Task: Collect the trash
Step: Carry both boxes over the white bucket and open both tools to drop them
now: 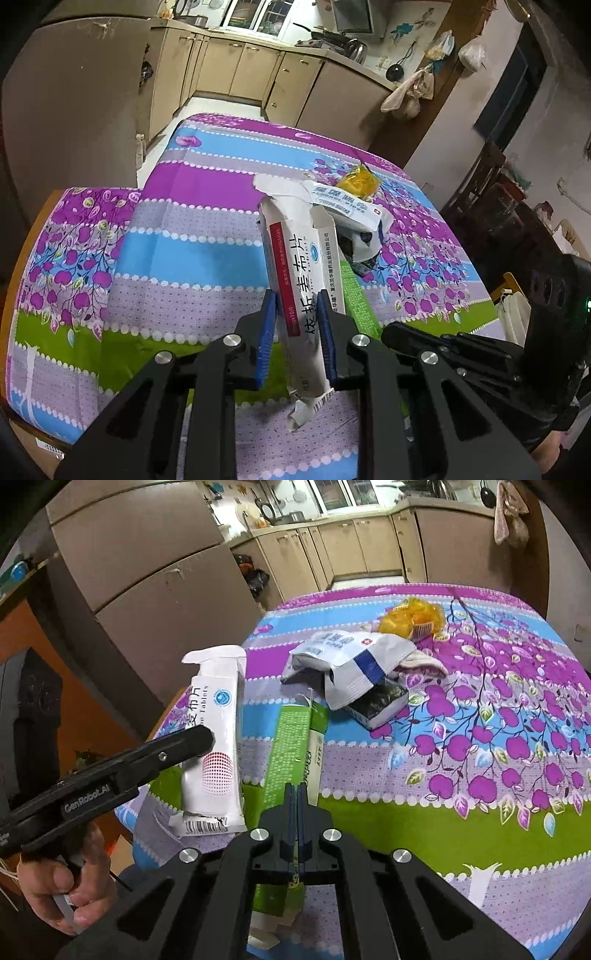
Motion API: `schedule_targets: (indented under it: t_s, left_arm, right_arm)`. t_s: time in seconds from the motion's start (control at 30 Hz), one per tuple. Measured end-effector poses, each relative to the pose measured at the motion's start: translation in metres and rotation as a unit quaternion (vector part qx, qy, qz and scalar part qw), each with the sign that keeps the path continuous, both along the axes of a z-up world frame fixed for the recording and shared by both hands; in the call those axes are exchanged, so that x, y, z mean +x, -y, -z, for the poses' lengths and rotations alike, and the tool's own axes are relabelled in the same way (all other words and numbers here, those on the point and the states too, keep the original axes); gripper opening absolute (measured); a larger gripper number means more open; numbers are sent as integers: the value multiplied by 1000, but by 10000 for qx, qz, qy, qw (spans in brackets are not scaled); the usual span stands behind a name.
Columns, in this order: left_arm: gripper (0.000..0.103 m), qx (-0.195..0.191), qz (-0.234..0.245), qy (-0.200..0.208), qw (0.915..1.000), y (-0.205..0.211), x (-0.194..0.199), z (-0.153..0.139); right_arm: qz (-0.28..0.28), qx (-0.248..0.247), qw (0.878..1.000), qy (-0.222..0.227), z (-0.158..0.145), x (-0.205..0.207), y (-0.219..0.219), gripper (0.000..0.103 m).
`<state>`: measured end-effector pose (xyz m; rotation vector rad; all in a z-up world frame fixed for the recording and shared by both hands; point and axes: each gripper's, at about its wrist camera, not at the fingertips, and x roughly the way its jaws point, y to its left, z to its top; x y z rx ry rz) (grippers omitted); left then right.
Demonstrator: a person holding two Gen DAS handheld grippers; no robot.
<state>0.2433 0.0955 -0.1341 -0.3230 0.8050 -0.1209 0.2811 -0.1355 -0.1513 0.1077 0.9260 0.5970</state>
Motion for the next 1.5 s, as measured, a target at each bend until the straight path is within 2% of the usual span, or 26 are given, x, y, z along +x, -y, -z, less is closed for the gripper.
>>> schedule_targets:
  t_s: [0.1,0.17,0.3,0.37,0.4,0.53,0.67,0.8,0.93,1.07,1.23,1.5]
  left_arm:
    - [21,47,-73,12,10000,-6,-5,-3]
    - [21,43,-119,4,9999,-11,-6,-4]
    - [21,41,-132,-54,9999,-13,-5,-3]
    - [21,74,-105,-69,9999,-10,-5,-1]
    - [21,90,-81,-80,9999,-7,-5,0]
    - [21,235,-57,-75,9997,1,-5,2]
    - [21,486,-139,88,9987,6,-12,-8]
    - [21,819,-315,426,9952,13,-22,-31]
    - [21,1065,-360,841,9901,25,-31,-60]
    - [22,1128,-289,1044,9877,39,-31,-79]
    - [22,1164,-103,1222,9856,63,-25,-98]
    - [22,1245,336,1360,9823,117,-8,-114]
  right_arm:
    - [89,47,9999,19,-2,0,1,44]
    - [78,11,10000,41,-3,-2,-2,48]
    - [-84,-323,9994,24,1,-4,-19,47]
    - [-156,-504,9986,-48,8,-3,-28,38]
    - [-157,-598,9981,-50,11,-2,-31,28]
    - [-59,-718,9973,159,9,-8,-33,25]
    - [86,-572,9963,641,-13,-26,-26,24]
    - [337,-445,9903,1274,-42,-47,-16,24]
    - [648,-331,9790,1903,-71,-64,0,25]
    - [899,-268,9652,2440,-102,-78,16,25]
    - [1125,-266,9561,2692,-128,-82,40,25]
    - [1608,-357,9441,2856,-150,-87,97,25]
